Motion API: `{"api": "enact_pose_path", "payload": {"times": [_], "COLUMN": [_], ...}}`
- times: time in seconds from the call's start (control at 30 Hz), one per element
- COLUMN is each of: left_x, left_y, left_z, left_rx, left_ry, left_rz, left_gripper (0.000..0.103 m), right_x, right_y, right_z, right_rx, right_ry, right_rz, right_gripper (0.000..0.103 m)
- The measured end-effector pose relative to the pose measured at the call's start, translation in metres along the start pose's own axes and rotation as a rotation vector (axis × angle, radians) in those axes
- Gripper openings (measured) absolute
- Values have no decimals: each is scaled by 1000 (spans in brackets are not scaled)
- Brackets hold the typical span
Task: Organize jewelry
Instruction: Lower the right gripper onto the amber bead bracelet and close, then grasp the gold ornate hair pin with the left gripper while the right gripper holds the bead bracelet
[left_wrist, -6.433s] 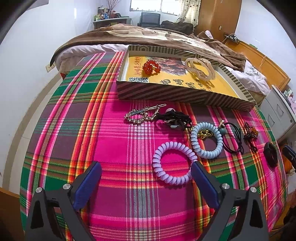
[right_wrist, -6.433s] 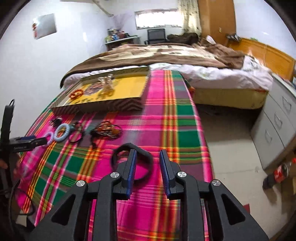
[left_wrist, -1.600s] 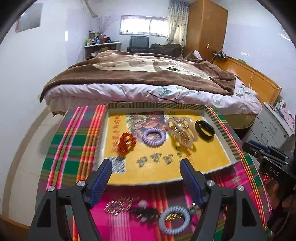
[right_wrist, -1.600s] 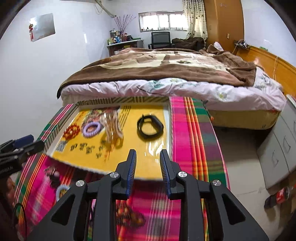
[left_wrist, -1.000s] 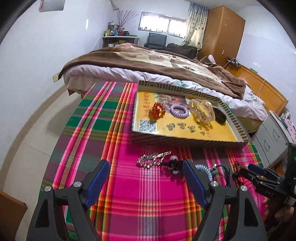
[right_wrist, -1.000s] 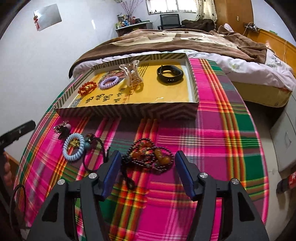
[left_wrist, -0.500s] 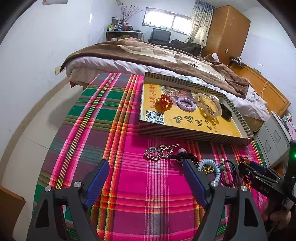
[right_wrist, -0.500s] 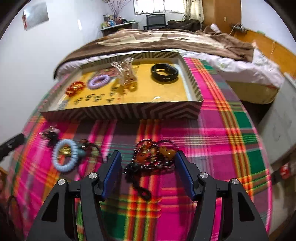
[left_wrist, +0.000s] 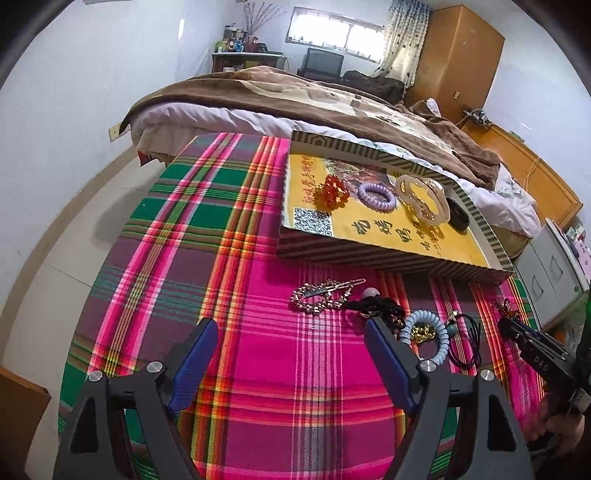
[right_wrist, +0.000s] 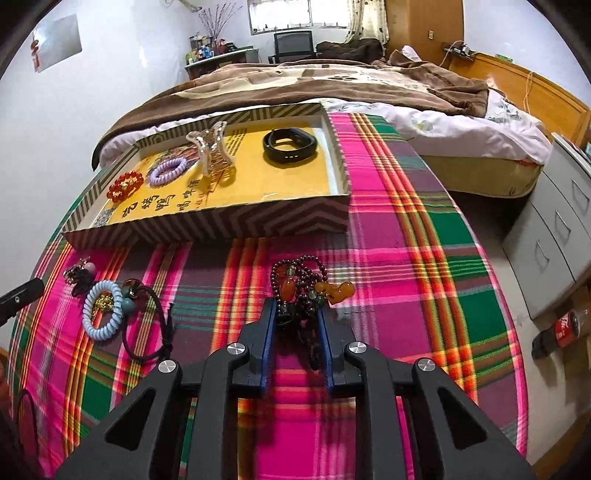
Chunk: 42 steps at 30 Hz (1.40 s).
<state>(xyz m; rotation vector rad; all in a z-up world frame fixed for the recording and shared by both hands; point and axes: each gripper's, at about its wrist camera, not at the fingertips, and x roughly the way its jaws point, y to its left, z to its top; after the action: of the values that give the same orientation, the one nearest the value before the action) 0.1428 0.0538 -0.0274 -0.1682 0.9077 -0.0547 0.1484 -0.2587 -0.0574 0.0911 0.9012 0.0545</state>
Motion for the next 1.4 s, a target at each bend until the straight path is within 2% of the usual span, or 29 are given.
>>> {"api": "enact_pose_path", "payload": {"times": [0.17,0.57,0.67,0.9,1.27,1.33,1.4], "left_x": [7,20,28,48,62,60,58], "left_y": [-7,-2,-1,-13,-20,-19,-21], "left_z": [-2,10,15,21,30,29,28], "left_rx": [14,35,67,179,197,199,207], "left_ry": [28,37,51,82,59,50,46], "left_rz": [-26,61,108,93,70,70,63], "left_gripper": [81,81,81,81,82,80,71], "right_x": [-12,-52,-53,-50,-43,-42,-41], "right_y": [-10,-17,-17,-20,-19,-17,-16], "right_z": [-2,1,2,4,5,5,5], "right_rx": [13,19,22,32,39,35,32], "right_ry": [-38,-166,-173,-169,-160,-158,-156], "right_rz": [22,92,97,100,99,100,100], "right_gripper": [18,18,18,18,18,18,18]}}
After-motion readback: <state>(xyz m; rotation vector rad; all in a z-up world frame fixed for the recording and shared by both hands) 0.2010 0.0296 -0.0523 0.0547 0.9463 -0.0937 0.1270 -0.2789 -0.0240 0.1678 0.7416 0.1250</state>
